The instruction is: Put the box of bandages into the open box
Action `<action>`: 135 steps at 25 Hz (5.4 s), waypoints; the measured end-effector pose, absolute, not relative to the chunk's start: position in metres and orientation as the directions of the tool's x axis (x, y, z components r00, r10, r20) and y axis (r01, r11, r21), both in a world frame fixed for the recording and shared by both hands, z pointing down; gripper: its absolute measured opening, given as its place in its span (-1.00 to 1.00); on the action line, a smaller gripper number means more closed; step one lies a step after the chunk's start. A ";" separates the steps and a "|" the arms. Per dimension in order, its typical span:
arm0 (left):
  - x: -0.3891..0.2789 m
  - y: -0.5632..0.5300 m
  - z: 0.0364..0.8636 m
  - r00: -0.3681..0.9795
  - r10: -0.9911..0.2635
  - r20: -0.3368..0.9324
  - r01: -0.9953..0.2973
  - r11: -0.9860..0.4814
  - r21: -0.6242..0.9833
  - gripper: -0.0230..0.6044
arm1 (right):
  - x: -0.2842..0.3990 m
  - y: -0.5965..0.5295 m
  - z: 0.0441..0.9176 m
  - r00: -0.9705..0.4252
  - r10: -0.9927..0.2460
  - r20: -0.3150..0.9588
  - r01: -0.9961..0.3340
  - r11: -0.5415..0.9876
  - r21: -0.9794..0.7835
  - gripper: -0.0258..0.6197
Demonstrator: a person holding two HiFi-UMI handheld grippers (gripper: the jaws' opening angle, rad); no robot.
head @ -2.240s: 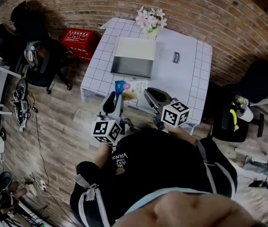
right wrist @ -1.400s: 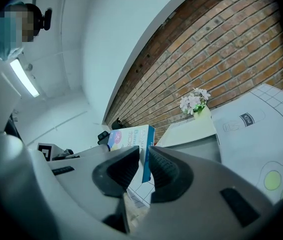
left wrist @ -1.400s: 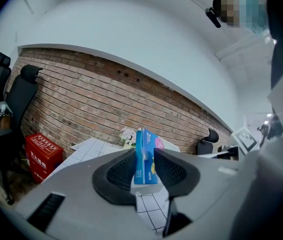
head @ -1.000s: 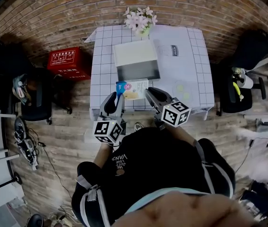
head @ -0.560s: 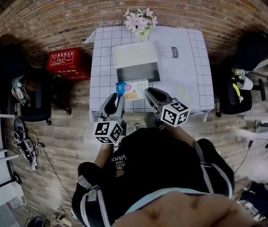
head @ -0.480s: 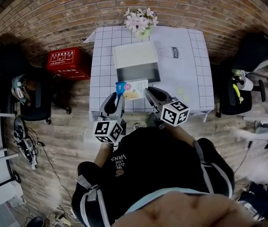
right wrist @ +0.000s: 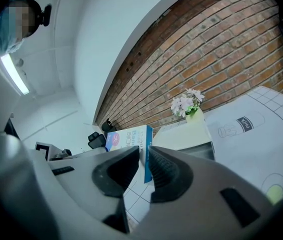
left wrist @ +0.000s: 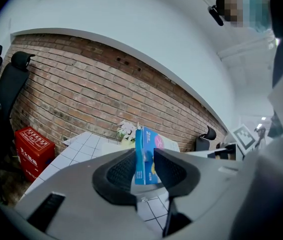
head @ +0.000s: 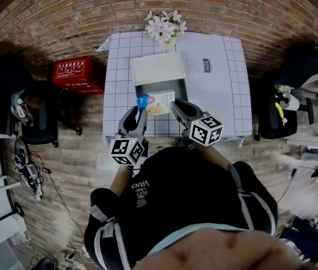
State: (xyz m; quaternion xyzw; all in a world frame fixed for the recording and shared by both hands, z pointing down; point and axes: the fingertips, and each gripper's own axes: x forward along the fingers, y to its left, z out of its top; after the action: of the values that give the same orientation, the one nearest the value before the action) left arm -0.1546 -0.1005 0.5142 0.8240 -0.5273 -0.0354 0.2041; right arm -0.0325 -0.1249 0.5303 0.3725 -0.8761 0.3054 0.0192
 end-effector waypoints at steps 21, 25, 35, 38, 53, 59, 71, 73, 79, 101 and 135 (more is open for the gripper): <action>-0.135 -0.154 0.565 0.432 -0.842 0.324 -0.879 -0.312 0.361 -0.56 | -0.017 -0.176 0.582 -0.732 -0.559 0.389 -0.677 0.528 -0.514 -0.75; -0.134 -0.161 0.578 0.426 -0.827 0.367 -0.885 -0.298 0.357 -0.56 | -0.017 -0.184 0.591 -0.731 -0.540 0.417 -0.681 0.528 -0.508 -0.75; -0.132 -0.170 0.601 0.419 -0.785 0.456 -0.895 -0.270 0.356 -0.56 | -0.017 -0.193 0.608 -0.722 -0.502 0.476 -0.692 0.525 -0.496 -0.75; -0.131 -0.172 0.607 0.414 -0.774 0.479 -0.900 -0.268 0.345 -0.56 | -0.016 -0.193 0.613 -0.717 -0.496 0.491 -0.697 0.524 -0.489 -0.75; -0.130 -0.173 0.629 0.367 -0.709 0.602 -0.930 -0.276 0.242 -0.56 | -0.018 -0.189 0.634 -0.694 -0.431 0.577 -0.711 0.537 -0.454 -0.75; -0.129 -0.170 0.637 0.351 -0.681 0.642 -0.936 -0.283 0.211 -0.56 | -0.019 -0.188 0.639 -0.690 -0.413 0.595 -0.712 0.539 -0.451 -0.75; -0.129 -0.167 0.653 0.333 -0.657 0.677 -0.941 -0.280 0.191 -0.56 | -0.025 -0.182 0.648 -0.689 -0.362 0.628 -0.701 0.553 -0.450 -0.69; -0.129 -0.167 0.656 0.332 -0.653 0.681 -0.941 -0.280 0.190 -0.56 | -0.026 -0.181 0.649 -0.689 -0.356 0.631 -0.699 0.554 -0.452 -0.64; -0.126 -0.168 0.662 0.339 -0.628 0.700 -0.939 -0.277 0.206 -0.49 | -0.029 -0.182 0.653 -0.690 -0.340 0.639 -0.696 0.556 -0.455 -0.56; -0.125 -0.166 0.666 0.345 -0.630 0.696 -0.938 -0.259 0.231 -0.36 | -0.028 -0.185 0.651 -0.683 -0.360 0.635 -0.705 0.551 -0.446 -0.47; -0.139 -0.183 0.645 0.286 -0.710 0.644 -0.958 -0.194 0.212 -0.36 | -0.022 -0.201 0.644 -0.669 -0.438 0.601 -0.734 0.516 -0.441 -0.47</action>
State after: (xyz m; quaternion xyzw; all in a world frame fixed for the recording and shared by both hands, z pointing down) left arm -0.1393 -0.1828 0.6452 0.7441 -0.5603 0.2078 0.2987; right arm -0.0225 -0.2008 0.6439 0.3471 -0.8444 0.3484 0.2124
